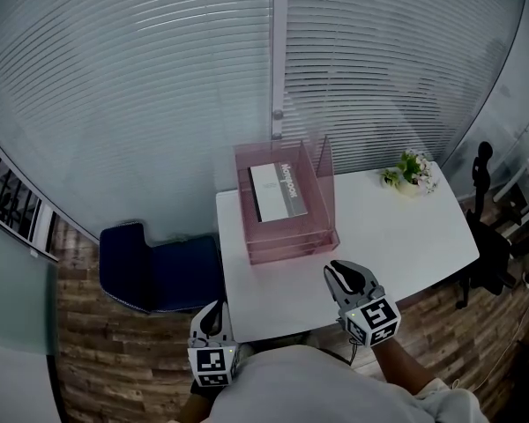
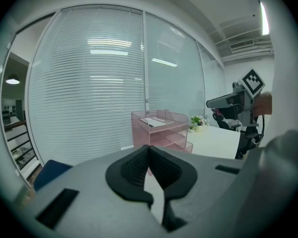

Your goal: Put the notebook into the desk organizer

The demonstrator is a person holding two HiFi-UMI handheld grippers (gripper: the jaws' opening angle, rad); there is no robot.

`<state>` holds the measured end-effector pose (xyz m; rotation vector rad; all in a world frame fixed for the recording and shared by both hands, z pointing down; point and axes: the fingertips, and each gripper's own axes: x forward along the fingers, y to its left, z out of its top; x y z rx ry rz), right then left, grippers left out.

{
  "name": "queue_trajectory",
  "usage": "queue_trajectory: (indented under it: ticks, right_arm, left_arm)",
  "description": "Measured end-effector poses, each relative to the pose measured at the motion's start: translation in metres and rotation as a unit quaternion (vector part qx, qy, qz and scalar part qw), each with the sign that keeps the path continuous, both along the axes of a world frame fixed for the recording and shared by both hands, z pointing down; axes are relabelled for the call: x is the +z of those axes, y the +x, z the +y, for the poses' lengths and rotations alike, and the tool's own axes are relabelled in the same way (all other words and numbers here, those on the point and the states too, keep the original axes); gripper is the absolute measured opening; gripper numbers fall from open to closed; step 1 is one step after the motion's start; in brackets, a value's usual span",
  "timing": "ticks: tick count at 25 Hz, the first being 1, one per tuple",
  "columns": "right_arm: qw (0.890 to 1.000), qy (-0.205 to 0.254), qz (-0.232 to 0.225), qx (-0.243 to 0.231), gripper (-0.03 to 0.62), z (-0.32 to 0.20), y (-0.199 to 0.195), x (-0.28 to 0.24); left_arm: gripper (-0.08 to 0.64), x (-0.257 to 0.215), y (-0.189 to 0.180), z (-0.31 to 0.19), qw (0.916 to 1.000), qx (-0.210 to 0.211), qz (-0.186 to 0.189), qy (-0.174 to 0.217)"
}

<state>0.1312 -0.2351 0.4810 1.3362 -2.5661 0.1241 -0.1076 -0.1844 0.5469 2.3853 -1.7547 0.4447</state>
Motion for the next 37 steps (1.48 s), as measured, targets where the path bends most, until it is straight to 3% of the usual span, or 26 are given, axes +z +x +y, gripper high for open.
queue_trajectory:
  ticks: [8,18,37]
  right_arm:
    - [0.999,0.006,-0.022,0.026,0.017,0.012,0.014,-0.002]
    - [0.998,0.03,-0.035,0.031,0.014,0.017,0.02,-0.003]
    - [0.998,0.034,-0.034,0.031,0.014,0.006,0.017,-0.002]
  left_arm:
    - [0.008,0.0,0.003,-0.001,1.0,0.006,-0.002,-0.002]
    - [0.008,-0.001,0.008,-0.006,0.9999,0.009,-0.009,-0.002]
    - [0.008,-0.004,-0.002,-0.018,1.0,-0.004,-0.006,0.006]
